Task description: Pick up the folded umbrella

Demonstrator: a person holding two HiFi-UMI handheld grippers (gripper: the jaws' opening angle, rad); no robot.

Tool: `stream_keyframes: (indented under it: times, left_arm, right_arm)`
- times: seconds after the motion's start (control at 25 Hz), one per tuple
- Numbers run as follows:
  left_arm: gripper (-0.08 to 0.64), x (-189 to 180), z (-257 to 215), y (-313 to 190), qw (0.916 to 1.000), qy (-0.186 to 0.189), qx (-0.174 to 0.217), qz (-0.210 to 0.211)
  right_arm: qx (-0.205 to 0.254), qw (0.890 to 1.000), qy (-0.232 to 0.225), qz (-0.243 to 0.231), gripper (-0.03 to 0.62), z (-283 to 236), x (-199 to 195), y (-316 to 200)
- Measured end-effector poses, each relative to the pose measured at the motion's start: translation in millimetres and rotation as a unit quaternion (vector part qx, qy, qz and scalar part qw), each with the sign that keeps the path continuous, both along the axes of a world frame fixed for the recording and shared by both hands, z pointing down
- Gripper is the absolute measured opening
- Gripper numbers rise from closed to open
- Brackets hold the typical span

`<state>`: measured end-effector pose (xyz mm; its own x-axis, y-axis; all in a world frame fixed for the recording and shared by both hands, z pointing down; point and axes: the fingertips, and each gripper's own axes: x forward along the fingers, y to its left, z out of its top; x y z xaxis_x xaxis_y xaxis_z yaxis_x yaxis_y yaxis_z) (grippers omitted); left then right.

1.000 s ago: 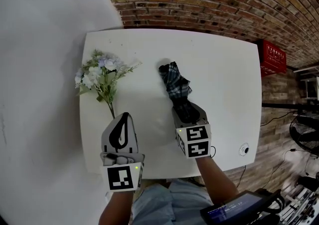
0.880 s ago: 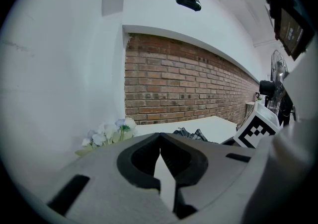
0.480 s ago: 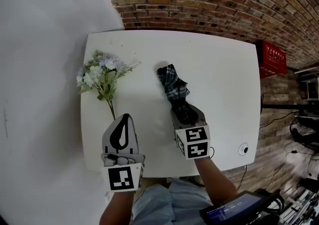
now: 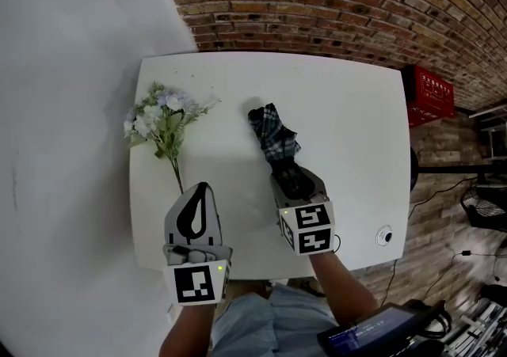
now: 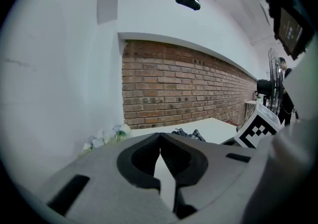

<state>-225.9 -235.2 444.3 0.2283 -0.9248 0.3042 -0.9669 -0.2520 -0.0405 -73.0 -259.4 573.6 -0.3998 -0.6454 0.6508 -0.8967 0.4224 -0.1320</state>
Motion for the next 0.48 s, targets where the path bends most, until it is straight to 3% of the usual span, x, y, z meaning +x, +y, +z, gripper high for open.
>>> stream_keyframes:
  times: [0.48]
  left_arm:
    - [0.006,23,-29,14,0.9996,-0.002,0.028,0.002]
  right_arm:
    - [0.04,0.999,-0.014,-0.004,0.184,-36,14,8]
